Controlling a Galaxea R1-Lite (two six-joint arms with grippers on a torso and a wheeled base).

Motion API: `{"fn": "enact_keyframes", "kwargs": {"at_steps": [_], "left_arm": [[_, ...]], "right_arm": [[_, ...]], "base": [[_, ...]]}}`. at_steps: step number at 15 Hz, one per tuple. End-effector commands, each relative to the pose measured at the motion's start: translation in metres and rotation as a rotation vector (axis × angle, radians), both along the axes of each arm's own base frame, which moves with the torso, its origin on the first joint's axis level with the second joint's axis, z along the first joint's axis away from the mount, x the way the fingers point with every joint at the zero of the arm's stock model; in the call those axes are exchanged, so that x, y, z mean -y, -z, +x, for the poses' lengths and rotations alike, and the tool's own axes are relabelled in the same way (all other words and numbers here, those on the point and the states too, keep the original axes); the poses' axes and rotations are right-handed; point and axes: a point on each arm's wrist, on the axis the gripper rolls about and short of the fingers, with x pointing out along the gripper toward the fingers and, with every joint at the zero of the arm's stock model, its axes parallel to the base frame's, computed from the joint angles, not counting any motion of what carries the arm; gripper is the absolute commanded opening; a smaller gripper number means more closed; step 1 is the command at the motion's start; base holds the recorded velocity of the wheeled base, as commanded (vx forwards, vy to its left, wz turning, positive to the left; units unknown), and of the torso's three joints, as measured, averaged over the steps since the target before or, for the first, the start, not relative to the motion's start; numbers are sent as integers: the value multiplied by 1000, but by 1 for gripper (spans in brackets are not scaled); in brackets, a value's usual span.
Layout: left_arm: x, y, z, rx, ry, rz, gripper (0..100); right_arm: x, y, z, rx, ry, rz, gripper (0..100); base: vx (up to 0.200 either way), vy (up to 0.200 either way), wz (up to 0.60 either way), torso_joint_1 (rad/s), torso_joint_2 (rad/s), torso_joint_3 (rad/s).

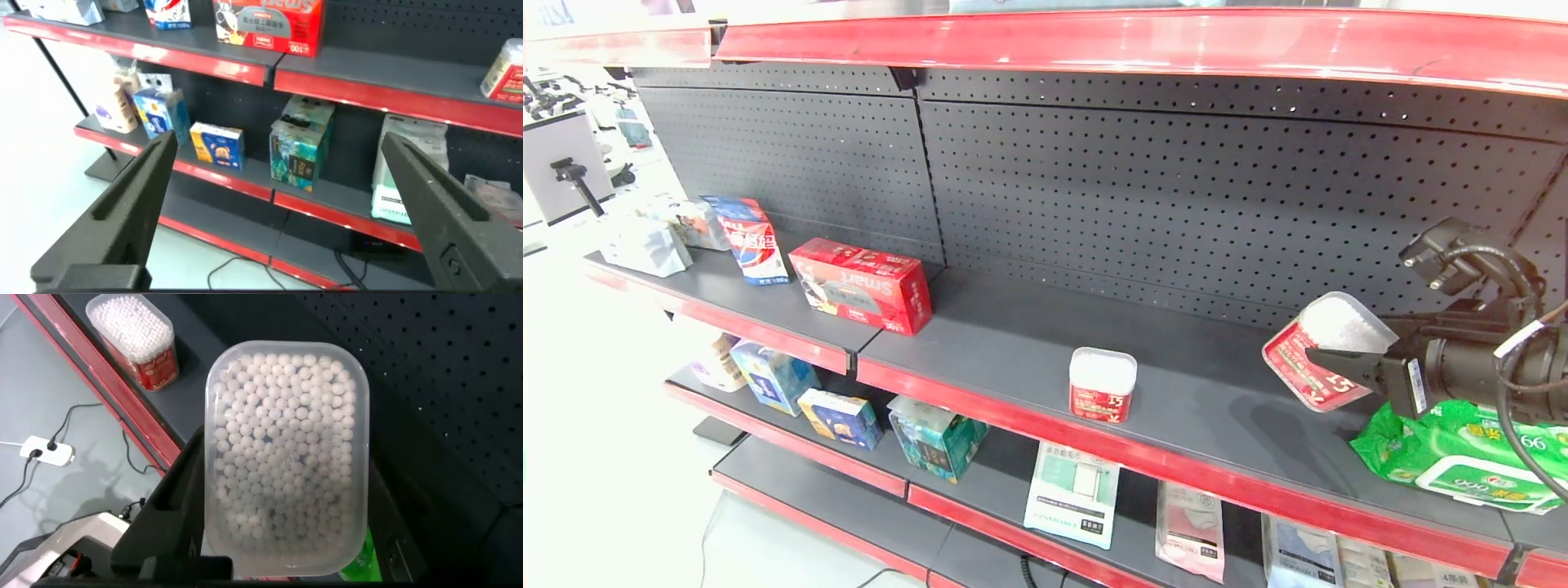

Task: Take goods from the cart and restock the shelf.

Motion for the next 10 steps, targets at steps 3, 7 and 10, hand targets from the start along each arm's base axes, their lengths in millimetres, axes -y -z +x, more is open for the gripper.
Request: {"fn": "enact_keyframes", "kwargs": {"at_steps": [3, 7, 10], "left_arm": [[0, 2, -1, 18, 3, -7, 100], [0, 2, -1, 18, 3, -7, 100], [0, 2, -1, 18, 3, -7, 100]], "right_arm": [[-5, 2, 13, -17, -32, 6, 0], [-12, 11, 41, -65, -66, 8, 0], [-17, 21, 67, -89, -97, -16, 0]], "base": [[0, 0, 0, 0, 0, 0], [0, 0, 0, 0, 0, 0], [0, 0, 0, 0, 0, 0]]}}
